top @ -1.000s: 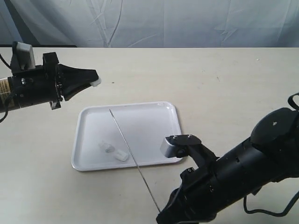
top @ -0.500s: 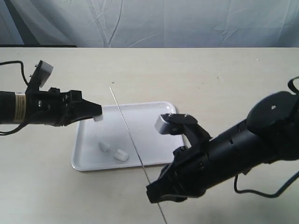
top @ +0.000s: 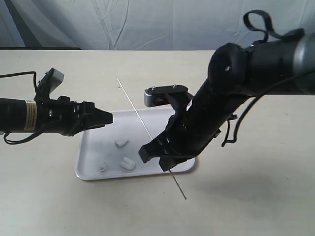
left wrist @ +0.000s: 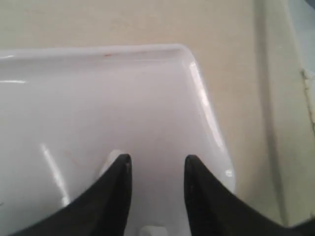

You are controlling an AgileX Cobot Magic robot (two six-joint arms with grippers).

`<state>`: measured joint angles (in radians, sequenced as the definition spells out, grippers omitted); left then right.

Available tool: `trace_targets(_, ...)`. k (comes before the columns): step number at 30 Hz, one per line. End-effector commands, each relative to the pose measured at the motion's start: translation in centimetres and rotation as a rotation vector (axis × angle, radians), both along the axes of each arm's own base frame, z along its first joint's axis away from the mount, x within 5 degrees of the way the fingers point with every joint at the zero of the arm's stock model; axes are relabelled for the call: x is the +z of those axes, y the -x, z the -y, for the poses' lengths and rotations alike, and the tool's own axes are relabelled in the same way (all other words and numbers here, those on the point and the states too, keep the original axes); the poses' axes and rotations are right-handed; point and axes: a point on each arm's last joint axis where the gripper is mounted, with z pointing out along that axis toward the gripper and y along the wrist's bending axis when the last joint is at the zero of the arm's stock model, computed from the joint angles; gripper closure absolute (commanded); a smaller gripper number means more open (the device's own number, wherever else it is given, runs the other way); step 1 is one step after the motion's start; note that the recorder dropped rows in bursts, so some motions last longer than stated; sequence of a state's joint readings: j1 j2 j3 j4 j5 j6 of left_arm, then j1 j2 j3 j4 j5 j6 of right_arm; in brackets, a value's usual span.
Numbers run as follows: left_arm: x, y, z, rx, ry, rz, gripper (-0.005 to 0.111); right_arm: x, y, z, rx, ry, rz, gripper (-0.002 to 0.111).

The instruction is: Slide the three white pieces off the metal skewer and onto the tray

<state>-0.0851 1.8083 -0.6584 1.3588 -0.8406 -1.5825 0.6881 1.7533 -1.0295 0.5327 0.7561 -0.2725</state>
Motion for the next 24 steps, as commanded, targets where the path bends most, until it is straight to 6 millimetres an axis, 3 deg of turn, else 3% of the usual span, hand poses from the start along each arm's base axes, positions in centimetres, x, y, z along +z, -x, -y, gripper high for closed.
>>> trace_targets(1,2.6,0.4,1.1,-0.129,0.134,0.149,0.071,-2.3,-1.3,-0.9,-0.005,0.048,-0.043,0.109)
trace_targets(4,3.4,0.7,1.3,-0.169,0.148,0.174,0.071,-3.5,-1.7,-1.3,-0.007,0.065,-0.061,0.109)
trace_targets(8,3.7,1.4,1.0,-0.245,0.099,0.195,0.071,-3.7,-2.1,-1.3,-0.009,0.068,-0.026,0.107)
trace_targets(15,6.0,2.2,-0.1,-0.323,0.141,0.341,0.071,-3.6,-2.1,-1.3,-0.013,0.063,-0.033,0.063)
trace_targets(19,7.5,3.3,-1.2,-0.298,0.090,0.444,0.071,-2.7,-2.0,-1.2,-0.001,0.054,-0.009,0.064)
trace_targets(24,9.5,6.4,-2.8,-0.257,0.023,0.635,0.071,1.1,-1.9,-0.6,0.031,0.011,0.141,0.068)
